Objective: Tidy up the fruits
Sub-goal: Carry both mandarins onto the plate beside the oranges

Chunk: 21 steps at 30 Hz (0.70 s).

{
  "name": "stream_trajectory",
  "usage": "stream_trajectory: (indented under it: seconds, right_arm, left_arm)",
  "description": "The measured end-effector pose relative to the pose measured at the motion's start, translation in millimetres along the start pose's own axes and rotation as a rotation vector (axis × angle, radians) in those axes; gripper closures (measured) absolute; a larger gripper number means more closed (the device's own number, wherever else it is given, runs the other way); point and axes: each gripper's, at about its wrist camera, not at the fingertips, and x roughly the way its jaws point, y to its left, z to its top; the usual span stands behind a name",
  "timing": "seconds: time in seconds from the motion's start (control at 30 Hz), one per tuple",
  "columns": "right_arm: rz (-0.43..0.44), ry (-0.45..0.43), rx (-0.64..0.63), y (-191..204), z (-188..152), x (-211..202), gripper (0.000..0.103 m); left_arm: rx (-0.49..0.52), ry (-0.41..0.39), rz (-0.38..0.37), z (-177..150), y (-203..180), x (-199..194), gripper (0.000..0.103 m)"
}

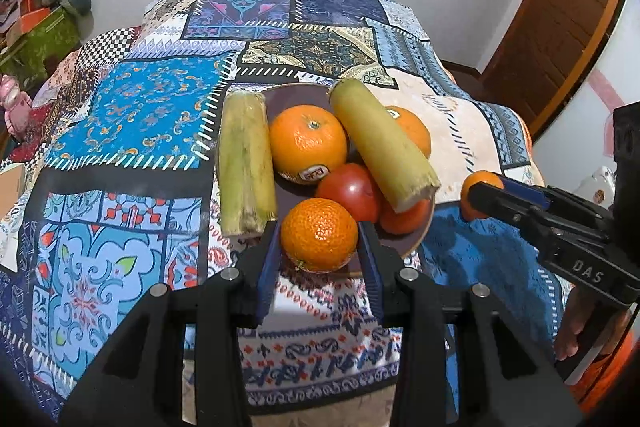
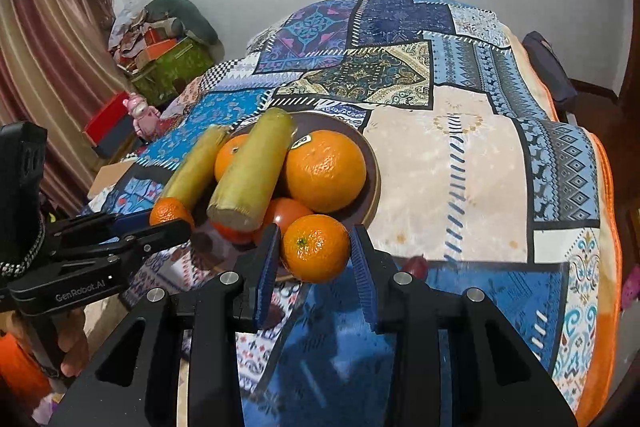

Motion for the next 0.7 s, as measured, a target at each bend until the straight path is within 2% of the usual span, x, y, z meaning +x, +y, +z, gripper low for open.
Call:
stream_trajectory:
  seconds: [0.43, 0.7]
  right_arm:
    - [-0.018, 0.024, 0.002, -3.6, 10.5, 25.4, 0.070]
    - [-0.005, 0.000, -0.002, -2.3, 27.3, 18.4, 0.070]
  left_arm:
    - [0.008, -0.022, -0.004, 10.2, 1.6, 0.6, 0.065]
    - [0.030, -0.047, 0.012, 22.4, 1.4, -9.3, 0.065]
